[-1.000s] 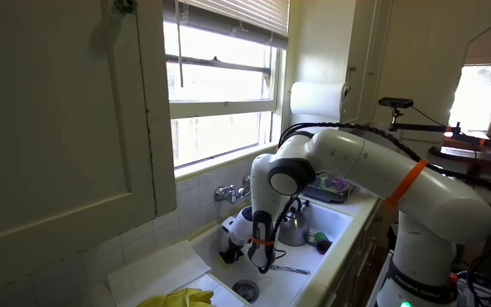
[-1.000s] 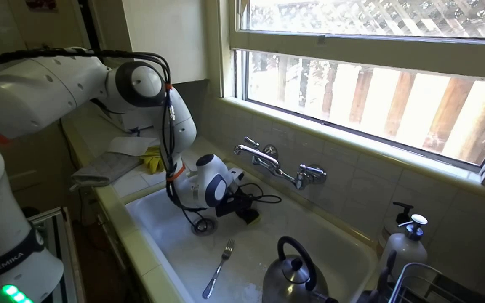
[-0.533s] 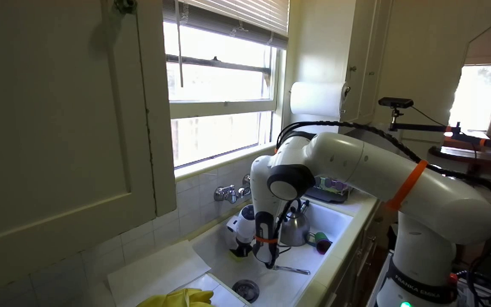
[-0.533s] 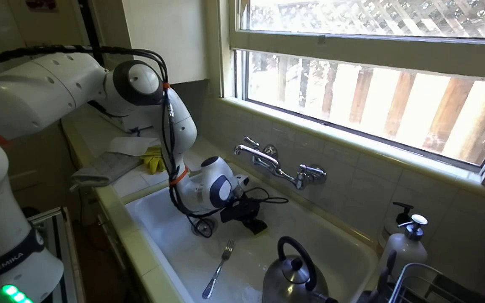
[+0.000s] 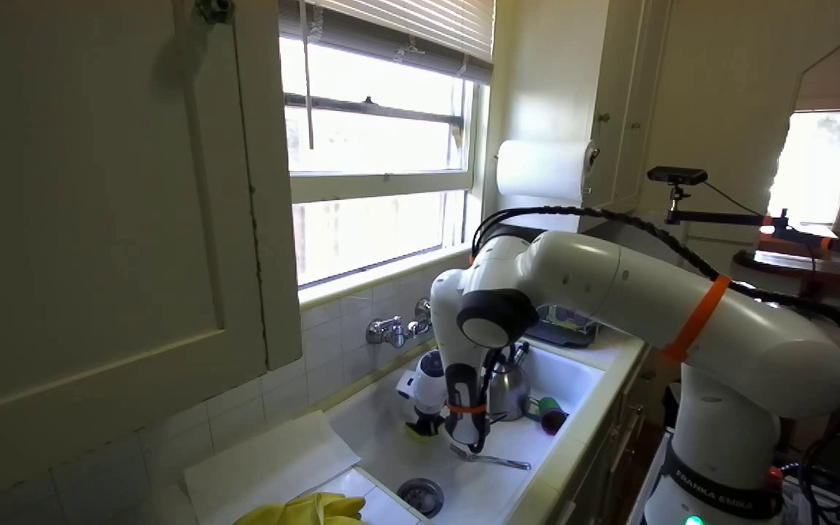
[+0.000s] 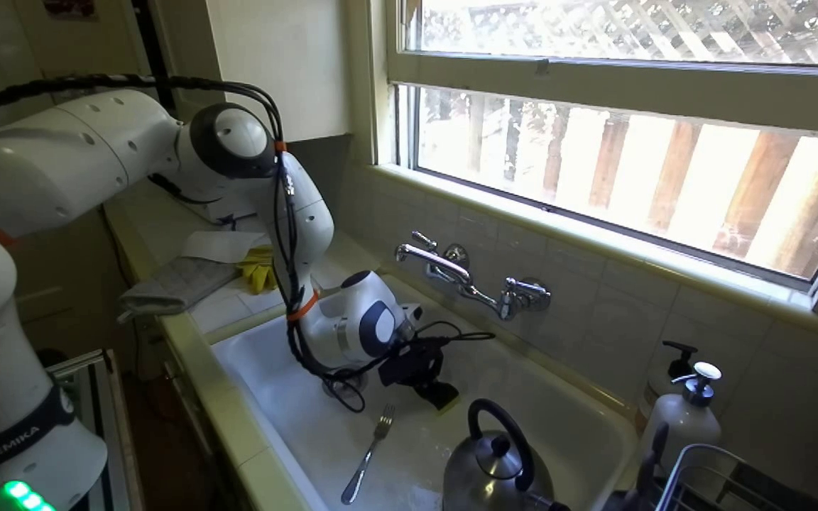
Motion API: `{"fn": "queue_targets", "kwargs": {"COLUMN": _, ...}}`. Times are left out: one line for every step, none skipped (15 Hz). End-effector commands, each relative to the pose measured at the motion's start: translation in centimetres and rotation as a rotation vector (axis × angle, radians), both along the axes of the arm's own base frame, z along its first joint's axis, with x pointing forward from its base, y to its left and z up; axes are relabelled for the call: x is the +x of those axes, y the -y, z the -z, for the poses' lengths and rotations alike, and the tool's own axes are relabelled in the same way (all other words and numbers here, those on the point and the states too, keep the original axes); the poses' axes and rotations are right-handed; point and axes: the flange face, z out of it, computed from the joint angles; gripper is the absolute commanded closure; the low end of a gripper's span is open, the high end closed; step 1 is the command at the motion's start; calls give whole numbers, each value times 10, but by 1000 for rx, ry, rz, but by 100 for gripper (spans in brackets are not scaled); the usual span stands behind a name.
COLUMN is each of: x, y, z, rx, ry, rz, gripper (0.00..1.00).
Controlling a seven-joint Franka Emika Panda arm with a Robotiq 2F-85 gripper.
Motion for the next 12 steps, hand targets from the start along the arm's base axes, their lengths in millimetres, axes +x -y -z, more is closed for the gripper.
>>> {"fn": "queue_targets", "kwargs": {"x": -32, "y": 17, "z": 21, "rx": -33, "ry": -118, "rz": -82, "gripper": 100}}
{"fn": "queue_targets", "kwargs": {"x": -34, "y": 20, "z": 20, "rx": -36, "ry": -124, "rz": -96, "gripper": 100}}
{"fn": "queue_targets", "kwargs": {"x": -36, "y": 23, "z": 18, "rx": -45, "ry": -129, "rz": -102, "gripper": 100}}
{"fn": "queue_targets", "kwargs": {"x": -37, "y": 26, "z": 17, "rx": -52, "ry": -130, "rz": -92, "gripper": 100}}
{"fn": "queue_targets", "kwargs": {"x": -38, "y": 27, "z": 15, "rx": -57, "ry": -129, "rz": -73, "gripper": 100}}
{"fn": "queue_targets", "kwargs": {"x": -39, "y": 27, "z": 13, "rx": -57, "ry": -126, "rz": -47, "gripper": 100}}
{"fn": "queue_targets", "kwargs": {"x": -41, "y": 27, "z": 12, "rx": -50, "ry": -128, "rz": -28, "gripper": 100}}
{"fn": "queue_targets", "kwargs": {"x": -43, "y": 26, "z": 11, "rx": -45, "ry": -124, "rz": 0, "gripper": 100}}
{"fn": "queue_targets", "kwargs": {"x": -45, "y": 26, "z": 11, "rx": -39, "ry": -122, "rz": 22, "gripper": 100}}
{"fn": "queue_targets", "kwargs": {"x": -49, "y": 27, "z": 11, "rx": -31, "ry": -120, "rz": 39, "gripper": 100}}
{"fn": "queue_targets", "kwargs": {"x": -53, "y": 27, "z": 10, "rx": -22, "ry": -122, "rz": 58, "gripper": 100}}
{"fn": "queue_targets", "kwargs": {"x": -56, "y": 28, "z": 10, "rx": -16, "ry": -119, "rz": 78, "gripper": 100}}
